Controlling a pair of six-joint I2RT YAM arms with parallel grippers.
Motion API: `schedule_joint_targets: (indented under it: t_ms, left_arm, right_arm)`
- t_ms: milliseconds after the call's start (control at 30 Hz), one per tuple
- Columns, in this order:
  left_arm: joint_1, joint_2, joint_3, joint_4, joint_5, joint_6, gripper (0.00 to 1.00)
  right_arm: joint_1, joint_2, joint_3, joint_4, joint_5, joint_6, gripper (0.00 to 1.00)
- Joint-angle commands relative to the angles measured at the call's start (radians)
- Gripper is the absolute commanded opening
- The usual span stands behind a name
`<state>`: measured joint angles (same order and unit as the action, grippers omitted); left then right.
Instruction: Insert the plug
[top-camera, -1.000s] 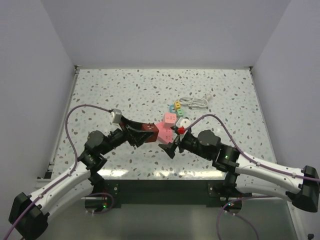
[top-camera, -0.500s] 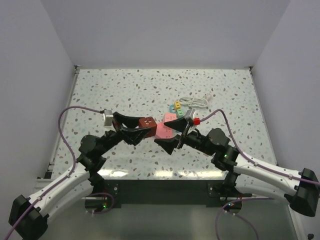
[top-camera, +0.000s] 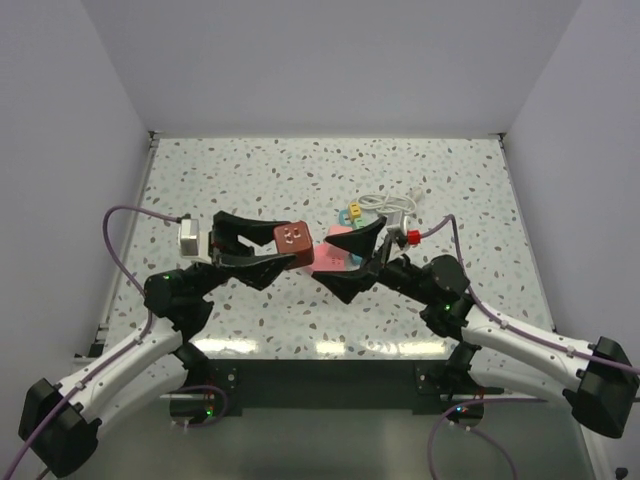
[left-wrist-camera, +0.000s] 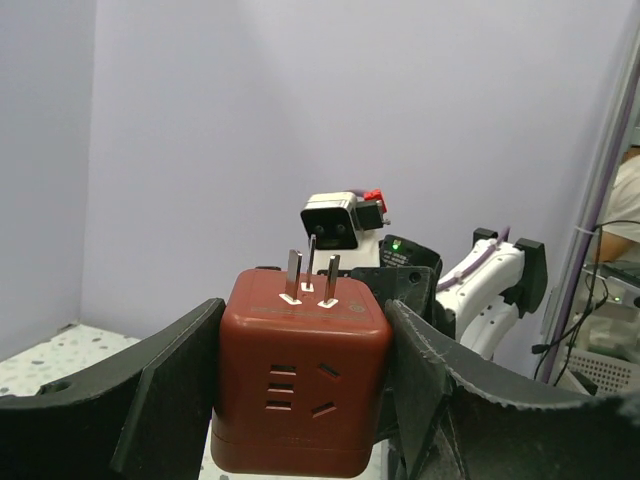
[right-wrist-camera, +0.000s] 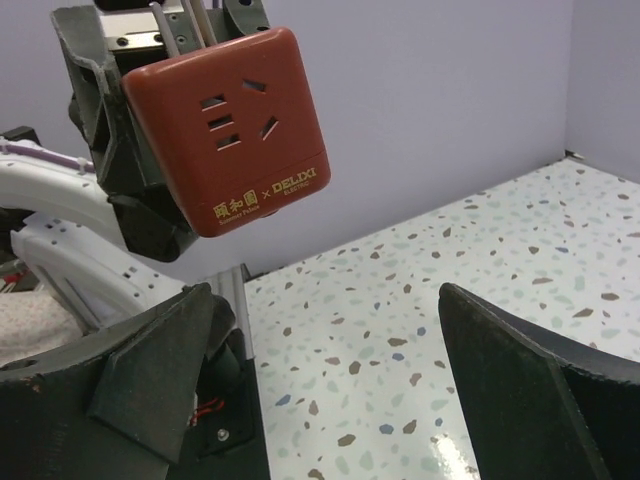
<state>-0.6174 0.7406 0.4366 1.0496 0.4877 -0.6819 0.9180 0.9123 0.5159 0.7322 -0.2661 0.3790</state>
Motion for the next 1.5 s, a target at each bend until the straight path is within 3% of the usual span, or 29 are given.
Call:
schedule_joint_targets:
  t_ms: [0,167,533,767,900,1133,1467]
  left_arm:
    - [0.004,0.025,0.031,0.193,0.051,-0.064,0.00]
    - [-0.002,0.074,0.034,0.309,0.080,-0.117,0.00]
    - [-0.087,0.166,0.070,0.389,0.080,-0.094,0.00]
    - [-0.137,0.195,0.074,0.391,0.066,-0.061,0.00]
    - [-0.142,0.195,0.050,0.398,0.058,-0.057,0.00]
    - [-0.156,0.220,0.008,0.457,0.055,-0.080,0.00]
    - [-0.163,0.238,0.039,0.491,0.066,-0.088,0.00]
  right_arm:
    - [-0.007,0.003,-0.011,0.157,-0.071,0.031,0.98]
    - [-0.007,0.016,-0.005,0.206,-0.096,0.020,0.97]
    - [-0.007,0.085,0.001,0.387,-0.173,0.040,0.95]
    - [-0.005,0.076,-0.046,0.493,-0.170,0.023,0.81]
    - [-0.005,0.019,-0.066,0.474,-0.147,-0.020,0.74]
    - [-0.005,-0.049,-0.070,0.408,-0.124,-0.077,0.77]
    - [-0.007,-0.006,-0.057,0.349,-0.142,-0.083,0.85]
